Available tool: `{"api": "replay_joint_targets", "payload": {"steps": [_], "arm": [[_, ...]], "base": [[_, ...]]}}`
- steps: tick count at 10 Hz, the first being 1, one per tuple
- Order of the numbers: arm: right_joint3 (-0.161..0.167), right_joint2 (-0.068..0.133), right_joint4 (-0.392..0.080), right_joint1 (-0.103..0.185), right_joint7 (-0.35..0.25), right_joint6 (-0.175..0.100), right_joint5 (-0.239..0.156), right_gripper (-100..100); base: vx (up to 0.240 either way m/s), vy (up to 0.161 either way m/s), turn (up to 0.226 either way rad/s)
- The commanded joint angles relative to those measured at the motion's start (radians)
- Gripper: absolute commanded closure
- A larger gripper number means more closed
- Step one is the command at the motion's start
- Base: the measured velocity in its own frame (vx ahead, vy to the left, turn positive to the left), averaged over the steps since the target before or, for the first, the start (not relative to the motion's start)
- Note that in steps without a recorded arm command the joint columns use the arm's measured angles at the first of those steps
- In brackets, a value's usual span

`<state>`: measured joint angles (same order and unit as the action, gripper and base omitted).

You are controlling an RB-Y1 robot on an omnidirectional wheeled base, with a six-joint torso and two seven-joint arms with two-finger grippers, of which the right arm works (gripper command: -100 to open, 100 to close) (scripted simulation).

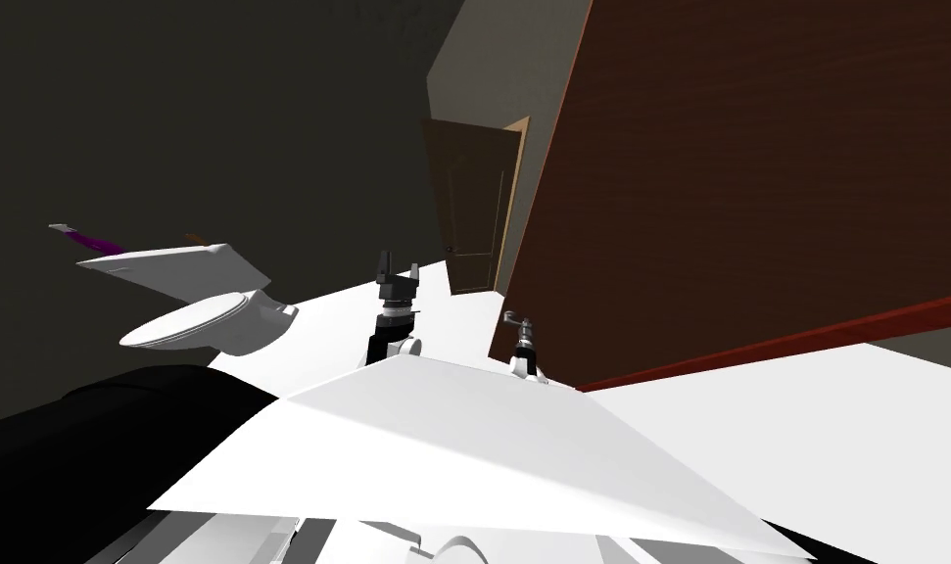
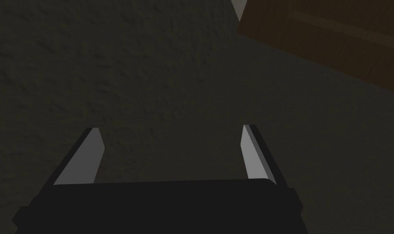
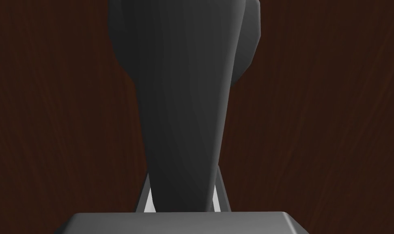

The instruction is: Push the door open

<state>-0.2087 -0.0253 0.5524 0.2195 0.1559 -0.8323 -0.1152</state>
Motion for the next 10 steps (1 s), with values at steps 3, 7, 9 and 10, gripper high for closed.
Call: {"api": "replay_joint_targets", "payload": {"steps": [3,7,9,10], "arm": [[0.006,-0.015,-0.045,0.032,0.000,-0.017,0.002,100],[-0.025,0.035,-0.052,0.032,0.006,-0.020,-0.017,100],[-0.036,0.048,-0.052,0.032,0.011,-0.021,-0.025,100],[-0.036,0.048,-0.043,0.032,0.011,-0.021,-0.025,100]], "base": [[0.022,0.018,-0.006],[0.025,0.001,-0.009],[0.143,0.069,-0.035],[0.126,0.053,-0.031]]}}
